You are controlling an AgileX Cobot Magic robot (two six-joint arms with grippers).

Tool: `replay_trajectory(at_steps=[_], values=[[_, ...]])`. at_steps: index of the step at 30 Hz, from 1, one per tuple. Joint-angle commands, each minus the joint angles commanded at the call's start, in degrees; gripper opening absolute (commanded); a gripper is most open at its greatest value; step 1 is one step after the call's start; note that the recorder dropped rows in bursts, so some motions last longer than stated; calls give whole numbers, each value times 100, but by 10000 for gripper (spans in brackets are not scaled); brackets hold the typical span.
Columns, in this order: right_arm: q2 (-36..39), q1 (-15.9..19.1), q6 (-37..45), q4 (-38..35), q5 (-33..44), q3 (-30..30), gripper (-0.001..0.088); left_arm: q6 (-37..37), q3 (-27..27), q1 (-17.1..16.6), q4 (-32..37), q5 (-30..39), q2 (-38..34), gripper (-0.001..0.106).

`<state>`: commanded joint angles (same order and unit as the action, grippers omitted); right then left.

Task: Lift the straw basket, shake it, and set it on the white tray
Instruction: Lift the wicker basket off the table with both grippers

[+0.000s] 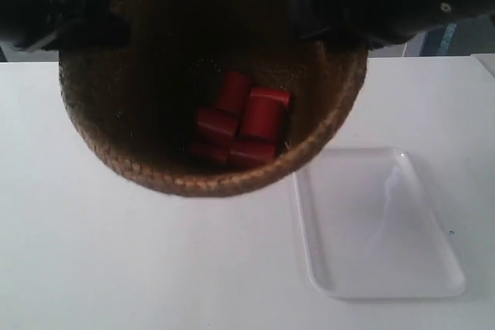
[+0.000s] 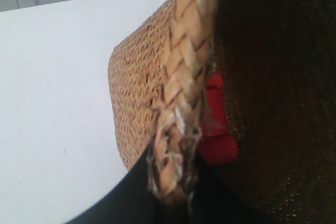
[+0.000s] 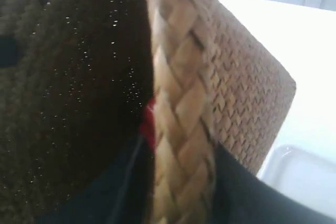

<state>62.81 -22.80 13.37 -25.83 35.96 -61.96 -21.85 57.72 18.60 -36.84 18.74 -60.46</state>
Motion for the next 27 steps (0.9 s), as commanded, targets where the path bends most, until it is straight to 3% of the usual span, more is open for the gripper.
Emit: replay_trajectory(at_steps=[2,4,5,7,8,9,10,11,13,15,16,17,19,20,21,23,27], values=[[-655,-320,-188,16,-222,411,0,0,-507,377,-63,-521,668,0],[-1008,-406,-210,16,-1140,862,0,0,-850,652,-49,-1277,1107,0],[-994,-406,-210,16,-2220,1199,0,14,-1049,679,-47,-2133,1124,0],[-612,-394,-188,16,-3457,1635,0,274,-1233,669,-220,-3123,862,0],[-475,-394,-188,16,-3359,1625,0,260,-1202,669,-208,-3011,835,0],[-515,-439,-356,-103,-2783,1474,0,260,-1093,682,-192,-2602,919,0],[-729,-553,-524,-305,-1793,1211,0,260,-918,682,-17,-1755,1168,0],[-937,-707,-593,-425,-1313,1113,0,260,-844,682,83,-1267,1394,0],[-1265,-948,-483,-121,-1846,1362,0,196,-940,682,294,-1250,1632,0],[-727,-783,-523,687,-3639,2047,0,196,-1413,668,440,-2051,1223,0],[-616,-717,-641,590,-3596,2024,0,286,-1389,668,385,-2002,1181,0],[-808,-749,-1033,440,-2564,1643,0,403,-1132,729,386,-1426,1398,0],[-1275,-921,-1034,557,-1856,1338,0,261,-906,752,569,-1076,1862,0],[-1309,-921,-977,742,-2097,1408,0,188,-930,752,633,-1299,1919,0],[-1145,-853,-1001,1307,-3018,1750,0,169,-1158,726,678,-1928,1740,0],[-609,-642,-1114,1242,-3517,1885,0,244,-1289,726,664,-1972,1300,0],[-1004,-670,-1443,898,-1869,1197,0,265,-764,739,659,-836,1651,0]])
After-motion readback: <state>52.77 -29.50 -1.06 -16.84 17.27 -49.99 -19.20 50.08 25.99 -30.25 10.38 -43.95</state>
